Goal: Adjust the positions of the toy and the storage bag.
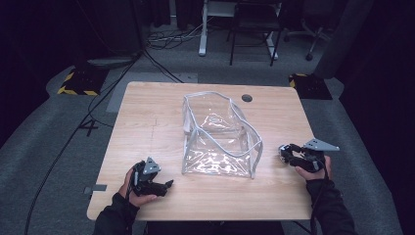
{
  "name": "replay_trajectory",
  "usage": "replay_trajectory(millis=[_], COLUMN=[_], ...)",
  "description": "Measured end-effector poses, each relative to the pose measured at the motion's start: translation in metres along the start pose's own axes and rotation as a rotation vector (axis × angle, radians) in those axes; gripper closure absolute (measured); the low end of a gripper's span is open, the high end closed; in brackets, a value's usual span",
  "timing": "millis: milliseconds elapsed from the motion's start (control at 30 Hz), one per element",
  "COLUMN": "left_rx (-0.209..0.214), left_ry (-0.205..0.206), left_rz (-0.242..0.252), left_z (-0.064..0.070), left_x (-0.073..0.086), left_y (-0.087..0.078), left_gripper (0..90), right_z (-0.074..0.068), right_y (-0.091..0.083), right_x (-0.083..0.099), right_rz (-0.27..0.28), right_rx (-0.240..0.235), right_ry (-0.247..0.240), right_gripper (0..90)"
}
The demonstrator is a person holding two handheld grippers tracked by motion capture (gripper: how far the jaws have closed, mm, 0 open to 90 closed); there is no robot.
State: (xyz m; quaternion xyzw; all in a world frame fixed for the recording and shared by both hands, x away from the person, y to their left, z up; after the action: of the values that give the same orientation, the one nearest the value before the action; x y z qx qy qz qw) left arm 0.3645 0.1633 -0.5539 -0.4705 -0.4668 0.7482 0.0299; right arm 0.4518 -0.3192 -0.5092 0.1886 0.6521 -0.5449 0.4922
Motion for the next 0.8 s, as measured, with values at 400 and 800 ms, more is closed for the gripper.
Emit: replay_trajectory(millis=[400, 800], left_rx=[0.002, 0.002], left_ry=[0.001, 0.001], left_rz=[-0.001, -0.002], left_z=[0.0, 0.0], left_x=[0.0, 0.0], left_y=[0.0, 0.0], left_gripper=[14.8, 15.0], right_z=[0.003, 0.0], right_y=[-0.002, 0.002], right_x=[-0.017, -0.025], right_rz=[0.034, 0.039], right_rx=[0.008, 0.001], right_ry=[0.001, -0.018], right_gripper=[48.5, 48.4])
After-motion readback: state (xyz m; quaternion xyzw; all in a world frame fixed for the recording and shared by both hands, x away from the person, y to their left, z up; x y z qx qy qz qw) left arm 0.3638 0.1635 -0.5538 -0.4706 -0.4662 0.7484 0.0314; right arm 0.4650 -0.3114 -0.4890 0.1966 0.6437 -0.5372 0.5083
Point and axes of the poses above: each handheld gripper's, and its own axes: y roughly forward along the jaws, x roughly out of its underside, z roughly to its right, the point moved 7 cm from there along y, roughly forward along the jaws, and after that the axes turned 8 degrees about x, right-handed, at the moved point
